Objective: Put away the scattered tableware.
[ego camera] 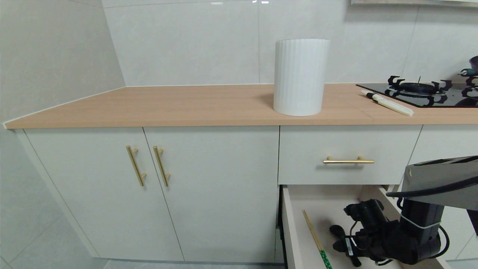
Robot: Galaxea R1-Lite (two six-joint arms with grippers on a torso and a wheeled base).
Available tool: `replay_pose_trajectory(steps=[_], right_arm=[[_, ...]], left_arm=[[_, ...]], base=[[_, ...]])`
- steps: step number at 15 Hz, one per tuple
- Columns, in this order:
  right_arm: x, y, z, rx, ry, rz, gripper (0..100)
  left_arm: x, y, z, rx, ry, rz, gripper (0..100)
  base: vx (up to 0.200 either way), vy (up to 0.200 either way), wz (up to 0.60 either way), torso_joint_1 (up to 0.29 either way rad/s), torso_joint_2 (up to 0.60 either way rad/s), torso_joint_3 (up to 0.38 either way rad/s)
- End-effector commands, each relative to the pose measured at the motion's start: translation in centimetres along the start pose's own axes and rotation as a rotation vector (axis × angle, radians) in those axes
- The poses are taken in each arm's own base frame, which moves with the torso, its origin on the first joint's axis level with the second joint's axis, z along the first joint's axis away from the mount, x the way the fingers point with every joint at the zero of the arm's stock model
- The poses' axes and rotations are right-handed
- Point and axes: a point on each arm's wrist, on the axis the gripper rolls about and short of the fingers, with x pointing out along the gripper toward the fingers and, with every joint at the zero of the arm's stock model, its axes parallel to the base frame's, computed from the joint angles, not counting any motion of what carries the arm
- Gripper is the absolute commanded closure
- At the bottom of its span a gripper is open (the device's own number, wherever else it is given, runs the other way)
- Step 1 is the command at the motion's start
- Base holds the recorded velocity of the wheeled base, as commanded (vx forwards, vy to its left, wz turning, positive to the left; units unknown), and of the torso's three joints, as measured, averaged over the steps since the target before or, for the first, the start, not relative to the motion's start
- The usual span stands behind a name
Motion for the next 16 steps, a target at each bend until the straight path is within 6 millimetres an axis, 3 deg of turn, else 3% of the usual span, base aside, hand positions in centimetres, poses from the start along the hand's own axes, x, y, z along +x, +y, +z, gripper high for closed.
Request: replay_pose_trajectory(steps=[1, 3, 6, 9, 12, 16], right_arm=[[-0.9, 0.1, 0.7, 0.003, -0.029, 0.009, 0], [-3.3, 0.2, 2.3, 0.012, -0.103, 0.022, 0], [-9.1, -0.2, 4.3, 0.025, -0.151, 0.034, 0], [-14.0, 0.4, 4.7, -0.002, -0.193, 0.067, 0], [-17.5, 0.5, 4.9, -0.016, -0.213, 0.086, 0], [-19.2, 0.6, 4.7, -0.028, -0.208, 0.097, 0]], left_arm=[[0.0, 0.0, 0.0, 0.001, 0.001, 0.0, 0], [0.0, 0.0, 0.0, -0.001, 0.001, 0.0, 0], [0.0, 0.0, 0.0, 0.001, 0.001, 0.0, 0], [0.0, 0.0, 0.0, 0.001, 0.001, -0.001, 0], [0.0, 0.0, 0.0, 0.001, 0.001, -0.001, 0], [0.0, 0.0, 0.0, -0.001, 0.001, -0.001, 0]], base=[[0.0, 0.0, 0.0, 0.0, 0.0, 0.0], [0.0, 0.0, 0.0, 0.0, 0.0, 0.0], [0.0, 0.0, 0.0, 0.0, 0.0, 0.0], [0.0, 0.0, 0.0, 0.0, 0.0, 0.0], [0.0, 0.0, 0.0, 0.0, 0.0, 0.0], [0.0, 0.0, 0.0, 0.0, 0.0, 0.0]])
